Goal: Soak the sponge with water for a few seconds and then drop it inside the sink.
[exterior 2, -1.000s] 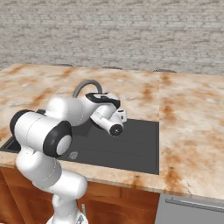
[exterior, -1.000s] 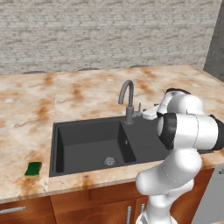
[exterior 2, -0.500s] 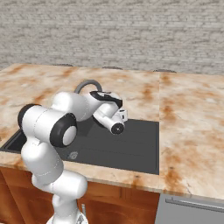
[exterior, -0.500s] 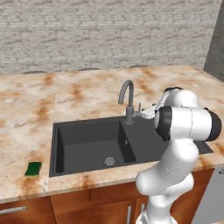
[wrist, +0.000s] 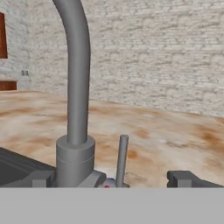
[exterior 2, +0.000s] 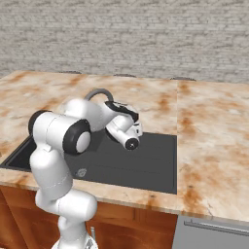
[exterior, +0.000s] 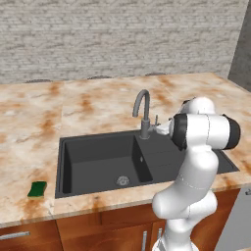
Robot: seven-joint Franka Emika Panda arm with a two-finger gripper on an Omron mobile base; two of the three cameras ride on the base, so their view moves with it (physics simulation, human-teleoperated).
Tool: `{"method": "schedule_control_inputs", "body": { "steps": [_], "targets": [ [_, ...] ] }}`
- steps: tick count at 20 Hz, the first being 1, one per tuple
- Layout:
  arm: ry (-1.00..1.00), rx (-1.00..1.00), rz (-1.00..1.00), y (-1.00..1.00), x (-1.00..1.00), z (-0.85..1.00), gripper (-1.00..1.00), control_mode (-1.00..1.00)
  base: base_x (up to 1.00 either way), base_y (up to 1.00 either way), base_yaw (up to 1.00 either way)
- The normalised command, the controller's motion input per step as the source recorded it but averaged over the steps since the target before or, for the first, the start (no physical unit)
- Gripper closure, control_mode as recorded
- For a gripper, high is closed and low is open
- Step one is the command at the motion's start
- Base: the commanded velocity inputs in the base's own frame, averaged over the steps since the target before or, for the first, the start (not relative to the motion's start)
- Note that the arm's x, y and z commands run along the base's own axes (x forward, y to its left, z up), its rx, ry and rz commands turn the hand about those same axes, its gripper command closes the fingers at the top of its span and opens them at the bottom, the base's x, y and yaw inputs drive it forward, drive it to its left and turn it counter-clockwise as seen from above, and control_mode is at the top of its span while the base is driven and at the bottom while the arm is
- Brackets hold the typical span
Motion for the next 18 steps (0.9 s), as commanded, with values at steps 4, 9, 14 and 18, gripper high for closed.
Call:
{"method": "schedule_control_inputs", "body": {
  "steps": [4, 9, 14, 18],
  "targets": [
    [0.0, 0.0, 0.0, 0.0, 0.25, -0.04, -1.0, -1.0, 0.0, 0.0, 0.0],
    [0.0, 0.0, 0.01, 0.0, 0.3, -0.12, -1.0, -1.0, 0.0, 0.0, 0.0],
    [0.0, 0.02, 0.05, 0.0, 0.18, -0.17, -1.0, -1.0, 0.0, 0.0, 0.0],
    [0.0, 0.03, 0.07, 0.0, 0.2, -0.12, -1.0, -1.0, 0.0, 0.0, 0.0]
  ]
}}
